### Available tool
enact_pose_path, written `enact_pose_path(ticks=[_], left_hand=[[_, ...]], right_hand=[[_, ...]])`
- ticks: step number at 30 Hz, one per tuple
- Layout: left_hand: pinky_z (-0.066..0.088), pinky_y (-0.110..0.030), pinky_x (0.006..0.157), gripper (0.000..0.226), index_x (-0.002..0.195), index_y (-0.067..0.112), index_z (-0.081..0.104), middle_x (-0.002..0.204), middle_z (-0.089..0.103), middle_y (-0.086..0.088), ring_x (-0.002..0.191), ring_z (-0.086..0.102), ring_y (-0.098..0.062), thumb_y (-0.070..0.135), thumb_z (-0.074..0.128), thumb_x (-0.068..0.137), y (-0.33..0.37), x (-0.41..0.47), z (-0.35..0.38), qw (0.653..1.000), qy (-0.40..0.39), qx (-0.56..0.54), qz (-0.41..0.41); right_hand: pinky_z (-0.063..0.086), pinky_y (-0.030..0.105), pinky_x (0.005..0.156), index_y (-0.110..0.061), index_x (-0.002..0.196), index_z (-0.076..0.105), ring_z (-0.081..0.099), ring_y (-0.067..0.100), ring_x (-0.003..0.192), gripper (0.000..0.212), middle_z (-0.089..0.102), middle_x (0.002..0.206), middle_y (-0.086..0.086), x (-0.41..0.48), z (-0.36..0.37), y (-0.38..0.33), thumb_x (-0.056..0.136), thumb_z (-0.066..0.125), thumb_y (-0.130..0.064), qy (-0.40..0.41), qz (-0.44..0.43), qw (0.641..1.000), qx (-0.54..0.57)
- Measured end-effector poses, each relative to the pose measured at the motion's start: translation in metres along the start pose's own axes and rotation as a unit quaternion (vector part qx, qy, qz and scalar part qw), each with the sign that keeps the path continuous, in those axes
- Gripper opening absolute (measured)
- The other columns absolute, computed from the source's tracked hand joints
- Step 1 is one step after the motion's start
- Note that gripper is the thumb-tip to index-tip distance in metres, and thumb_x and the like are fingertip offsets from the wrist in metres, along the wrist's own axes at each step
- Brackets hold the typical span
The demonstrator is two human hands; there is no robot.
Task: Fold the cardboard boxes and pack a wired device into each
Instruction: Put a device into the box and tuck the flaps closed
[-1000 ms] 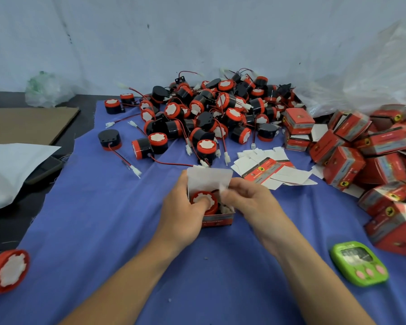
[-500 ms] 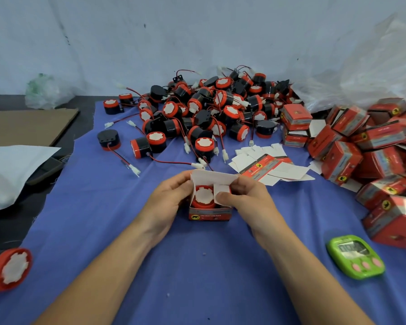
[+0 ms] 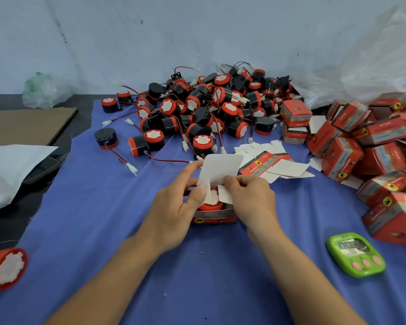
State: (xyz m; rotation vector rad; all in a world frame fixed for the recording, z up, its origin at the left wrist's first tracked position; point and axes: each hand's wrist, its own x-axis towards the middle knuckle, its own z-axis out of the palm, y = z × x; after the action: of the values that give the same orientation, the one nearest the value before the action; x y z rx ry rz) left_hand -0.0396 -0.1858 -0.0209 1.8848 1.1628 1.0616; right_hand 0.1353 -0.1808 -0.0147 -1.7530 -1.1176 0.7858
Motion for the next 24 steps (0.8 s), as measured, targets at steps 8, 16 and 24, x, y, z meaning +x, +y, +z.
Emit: enact_pose_path(ticks=[8, 16, 24], left_hand=[[0.058, -0.033, 0.094, 0.055, 0.097, 0.044, 0.082, 0.110, 0.077, 0.014, 0.109, 0.071, -0.010, -0.009, 0.071, 0.088, -0.007, 0.008, 0.001, 0.992, 0.041, -0.110, -0.050], [0.047, -0.016, 0.101, 0.050, 0.108, 0.042, 0.081, 0.136, 0.062, 0.032, 0.131, 0.051, 0.010, 0.014, 0.058, 0.073, -0.010, 0.012, -0.031, 0.970, -0.208, -0.088, -0.087], [0.038, -0.023, 0.108, 0.051, 0.121, 0.063, 0.067, 0.142, 0.047, 0.045, 0.136, 0.039, 0.019, 0.054, 0.079, 0.073, -0.009, 0.003, -0.037, 0.976, -0.202, 0.080, -0.010]], right_hand=[[0.061, 0.031, 0.074, -0.031, 0.082, 0.084, 0.076, 0.013, 0.090, 0.038, 0.080, 0.090, -0.006, -0.008, -0.004, 0.009, 0.090, 0.069, 0.003, -0.119, -0.098, 0.970, 0.188], [0.041, 0.014, 0.103, -0.043, 0.109, 0.080, 0.050, -0.016, 0.128, 0.051, 0.059, 0.138, -0.025, -0.003, -0.054, 0.005, 0.088, 0.056, -0.004, -0.353, -0.086, 0.931, 0.032], [0.058, 0.041, 0.094, -0.052, 0.111, 0.075, 0.076, 0.006, 0.086, 0.055, 0.060, 0.132, -0.032, -0.022, -0.055, -0.002, 0.065, 0.092, -0.026, -0.276, -0.145, 0.946, -0.089]])
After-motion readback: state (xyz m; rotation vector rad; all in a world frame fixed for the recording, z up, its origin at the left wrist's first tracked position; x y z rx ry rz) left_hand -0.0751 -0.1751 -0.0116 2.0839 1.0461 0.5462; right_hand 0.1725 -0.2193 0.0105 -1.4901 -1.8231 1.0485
